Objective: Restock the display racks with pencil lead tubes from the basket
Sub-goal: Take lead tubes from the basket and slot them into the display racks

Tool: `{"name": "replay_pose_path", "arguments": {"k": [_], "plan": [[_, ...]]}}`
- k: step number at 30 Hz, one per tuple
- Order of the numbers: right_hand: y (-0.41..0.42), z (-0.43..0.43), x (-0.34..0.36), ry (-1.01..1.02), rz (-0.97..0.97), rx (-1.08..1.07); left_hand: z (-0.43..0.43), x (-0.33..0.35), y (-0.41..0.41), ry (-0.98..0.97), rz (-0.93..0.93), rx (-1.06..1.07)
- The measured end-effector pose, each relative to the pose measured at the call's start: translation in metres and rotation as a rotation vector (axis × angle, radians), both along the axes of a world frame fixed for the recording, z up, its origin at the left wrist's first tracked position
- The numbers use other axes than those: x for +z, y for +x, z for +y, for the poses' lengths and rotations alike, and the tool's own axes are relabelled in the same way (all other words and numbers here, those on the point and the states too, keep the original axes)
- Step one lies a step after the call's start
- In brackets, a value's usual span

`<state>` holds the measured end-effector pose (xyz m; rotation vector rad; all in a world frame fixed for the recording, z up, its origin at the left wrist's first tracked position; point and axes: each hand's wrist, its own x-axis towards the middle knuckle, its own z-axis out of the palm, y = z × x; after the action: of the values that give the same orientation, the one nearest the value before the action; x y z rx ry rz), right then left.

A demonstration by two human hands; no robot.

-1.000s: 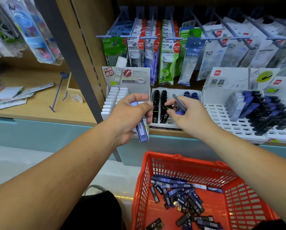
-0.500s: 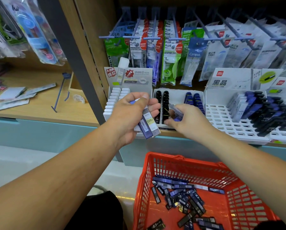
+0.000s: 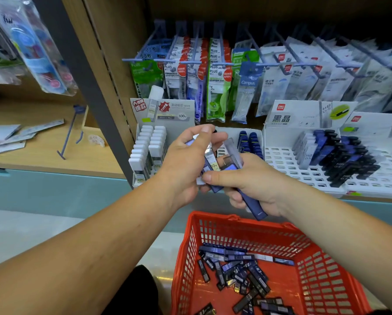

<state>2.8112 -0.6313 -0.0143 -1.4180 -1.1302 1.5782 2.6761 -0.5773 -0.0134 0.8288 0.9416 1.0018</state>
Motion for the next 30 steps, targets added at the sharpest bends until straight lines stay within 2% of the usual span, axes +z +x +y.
{"name": "replay_pose_path", "arguments": {"k": [3, 6, 8, 10, 16, 19, 21, 27, 30], "plan": [[0.001, -0.001, -0.001, -0.023, 0.036, -0.033, 0.0, 0.004, 0.005, -0.076, -0.012, -0.009], [0.003, 0.0, -0.005, -0.072, 0.086, -0.041, 0.003, 0.007, 0.006, -0.195, -0.145, -0.05], [0.006, 0.001, -0.006, -0.088, 0.1, -0.06, 0.004, 0.009, 0.004, -0.216, -0.227, -0.076], [0.009, 0.001, -0.006, -0.086, 0.107, -0.095, 0.004, 0.009, 0.003, -0.201, -0.218, -0.137], [0.03, 0.007, -0.007, -0.012, 0.066, -0.214, 0.006, 0.003, -0.009, 0.06, 0.118, -0.356], [0.037, 0.008, -0.009, -0.003, 0.076, -0.247, 0.009, -0.001, -0.017, 0.122, 0.314, -0.34], [0.04, 0.007, -0.01, 0.009, 0.073, -0.255, 0.011, -0.001, -0.02, 0.118, 0.344, -0.292], [0.047, 0.004, -0.015, -0.01, 0.031, -0.239, 0.013, 0.003, -0.024, -0.001, 0.219, -0.17], [0.049, 0.004, -0.013, -0.017, 0.025, -0.197, 0.01, 0.004, -0.027, -0.115, 0.07, -0.235]]}}
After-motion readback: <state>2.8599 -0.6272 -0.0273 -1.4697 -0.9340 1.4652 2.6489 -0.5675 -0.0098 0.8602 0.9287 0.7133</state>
